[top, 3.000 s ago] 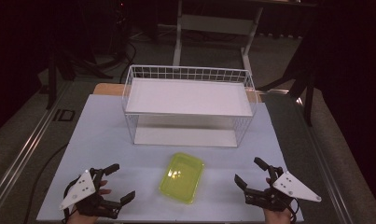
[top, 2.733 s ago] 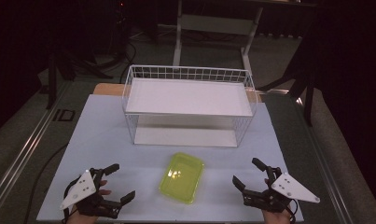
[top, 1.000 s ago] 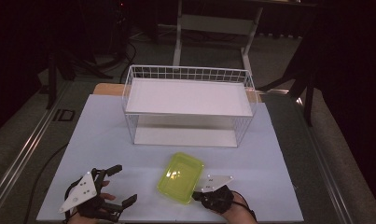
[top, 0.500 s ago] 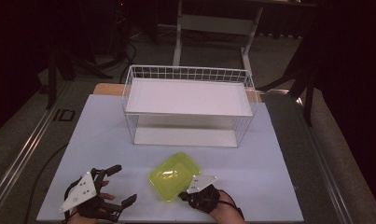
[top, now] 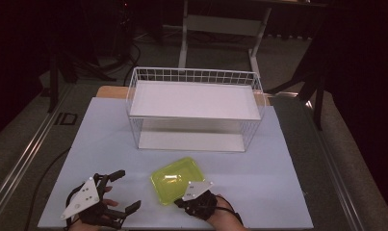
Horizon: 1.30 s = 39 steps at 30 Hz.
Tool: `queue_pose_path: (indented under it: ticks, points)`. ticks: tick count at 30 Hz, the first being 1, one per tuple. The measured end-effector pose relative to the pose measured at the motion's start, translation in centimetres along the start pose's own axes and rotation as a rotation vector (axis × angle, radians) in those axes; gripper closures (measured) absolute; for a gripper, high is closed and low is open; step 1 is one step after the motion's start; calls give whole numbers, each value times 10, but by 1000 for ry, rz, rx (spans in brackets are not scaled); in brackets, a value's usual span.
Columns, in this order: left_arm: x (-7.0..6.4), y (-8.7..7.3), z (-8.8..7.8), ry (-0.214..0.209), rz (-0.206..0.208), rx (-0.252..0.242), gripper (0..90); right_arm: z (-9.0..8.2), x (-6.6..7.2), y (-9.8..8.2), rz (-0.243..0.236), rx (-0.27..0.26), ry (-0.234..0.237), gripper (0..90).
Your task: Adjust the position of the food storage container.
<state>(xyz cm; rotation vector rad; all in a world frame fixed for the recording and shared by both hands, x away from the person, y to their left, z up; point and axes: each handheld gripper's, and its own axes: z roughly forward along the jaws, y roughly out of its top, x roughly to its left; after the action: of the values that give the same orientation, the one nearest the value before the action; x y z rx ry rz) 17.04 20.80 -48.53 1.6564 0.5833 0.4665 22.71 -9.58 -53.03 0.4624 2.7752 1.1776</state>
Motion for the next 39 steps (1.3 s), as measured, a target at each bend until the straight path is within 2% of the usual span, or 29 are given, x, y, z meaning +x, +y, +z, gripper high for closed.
queue_pose_path:
  ticks: [8, 11, 14, 18, 21, 24, 25, 28, 29, 30, 31, 32, 33, 34, 35, 36, 37, 38, 39]
  points:
    - [1, -1, 0, -5, -5, -3, 20, 18, 0, 10, -29, 12, -10, 900]
    - [0, -1, 0, -6, -4, -1, 20, 21, -1, 14, -48, 1, -15, 900]
    - [1, -1, 0, -7, -3, -3, 20, 24, -6, 19, -17, -10, -22, 900]
    - [0, -1, 0, -7, -2, -2, 20, 26, -8, 24, -9, -25, -46, 900]
    - [0, -1, 0, -6, -3, 3, 20, 26, -8, 25, -8, -33, -69, 900]
    - [2, -1, 0, 5, -4, 16, 20, 24, -4, 25, -18, -34, -19, 900]
    - [2, -2, 1, 7, -8, 19, 20, 24, -4, 25, -18, -34, -19, 900]
    - [5, -3, 1, 12, -16, 33, 20, 14, -2, 22, -26, -53, -22, 900]
    - [5, -2, 1, 7, -27, 41, 20, 4, -3, 20, -2, -72, -14, 900]
    - [7, -2, 2, -1, -42, 47, 20, -1, -3, 19, -2, -87, -19, 883]
    - [8, -1, 2, -7, -58, 76, 20, -8, -4, 18, 8, -100, -14, 859]
    - [10, 1, 4, -16, -81, 126, 20, -8, -4, 18, 8, -100, -14, 859]
    - [11, 2, 5, -25, -99, 160, 20, -15, -4, 17, 27, -112, -11, 824]
    - [12, 2, 6, -11, -106, 174, 20, -23, -4, 17, 12, -134, -20, 771]
    - [14, 2, 6, -26, -130, 169, 20, -38, -3, 16, -22, -154, -42, 682]
    - [15, 3, 8, -25, -147, 181, 20, -38, -3, 16, -22, -154, -42, 682]
    - [17, 4, 10, -27, -158, 209, 49, -49, -4, 15, -5, -171, -41, 507]
    - [19, 3, 11, -39, -160, 218, 49, -49, -4, 15, -5, -171, -41, 507]
    - [21, 3, 11, -41, -158, 222, 117, -53, -5, 15, 17, -183, -28, 442]
